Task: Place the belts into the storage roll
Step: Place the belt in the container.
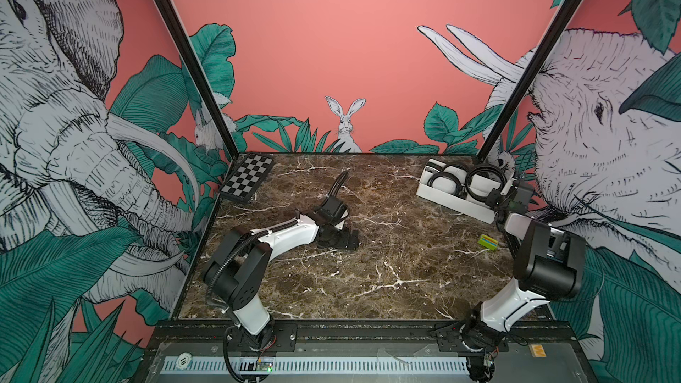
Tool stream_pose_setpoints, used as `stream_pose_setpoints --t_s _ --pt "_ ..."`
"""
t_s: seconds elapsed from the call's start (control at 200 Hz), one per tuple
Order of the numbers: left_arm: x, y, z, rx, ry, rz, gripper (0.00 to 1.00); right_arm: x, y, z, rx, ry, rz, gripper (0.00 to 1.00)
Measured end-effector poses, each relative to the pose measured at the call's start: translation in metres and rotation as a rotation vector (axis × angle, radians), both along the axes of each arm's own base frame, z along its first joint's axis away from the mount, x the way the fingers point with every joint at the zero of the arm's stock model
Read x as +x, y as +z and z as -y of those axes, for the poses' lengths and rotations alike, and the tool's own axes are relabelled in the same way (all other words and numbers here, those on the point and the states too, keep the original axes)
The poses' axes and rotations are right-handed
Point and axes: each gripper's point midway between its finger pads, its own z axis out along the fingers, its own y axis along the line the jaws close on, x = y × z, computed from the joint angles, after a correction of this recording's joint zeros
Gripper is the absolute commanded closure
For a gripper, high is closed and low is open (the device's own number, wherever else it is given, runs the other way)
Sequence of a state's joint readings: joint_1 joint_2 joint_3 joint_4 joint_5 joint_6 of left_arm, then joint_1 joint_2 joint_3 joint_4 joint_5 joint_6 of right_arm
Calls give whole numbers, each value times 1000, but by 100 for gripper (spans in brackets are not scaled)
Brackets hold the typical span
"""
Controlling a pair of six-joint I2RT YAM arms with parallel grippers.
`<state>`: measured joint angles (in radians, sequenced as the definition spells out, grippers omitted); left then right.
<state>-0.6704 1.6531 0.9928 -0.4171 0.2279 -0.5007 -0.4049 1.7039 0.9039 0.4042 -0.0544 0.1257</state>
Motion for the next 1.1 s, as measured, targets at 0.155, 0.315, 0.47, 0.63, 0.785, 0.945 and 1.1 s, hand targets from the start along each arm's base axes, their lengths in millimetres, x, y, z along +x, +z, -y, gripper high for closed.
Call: stream_pose_setpoints --t_s 0.155,0.315,0.47,0.63,0.785,0.945,1.1 --pt "3 2 2 -4 -1 5 1 -7 -9 2 -33 -8 -36 100" --pt "7 6 6 -13 -2 17 1 -16 -16 4 -77 -10 -80 100" --pt "9 5 7 -14 -2 18 1 -18 -20 0 -111 17 -145 100" --pt "10 -1 8 -9 -1 7 1 -18 -20 -3 -123 28 -199 92" --pt "13 -1 9 -12 1 9 1 -26 -20 -5 -121 17 -221 63" --pt "18 5 13 -25 -1 24 1 -46 -17 -11 -99 6 -268 43" --pt "20 7 15 -31 -2 30 1 -57 16 -16 -80 -14 -217 29"
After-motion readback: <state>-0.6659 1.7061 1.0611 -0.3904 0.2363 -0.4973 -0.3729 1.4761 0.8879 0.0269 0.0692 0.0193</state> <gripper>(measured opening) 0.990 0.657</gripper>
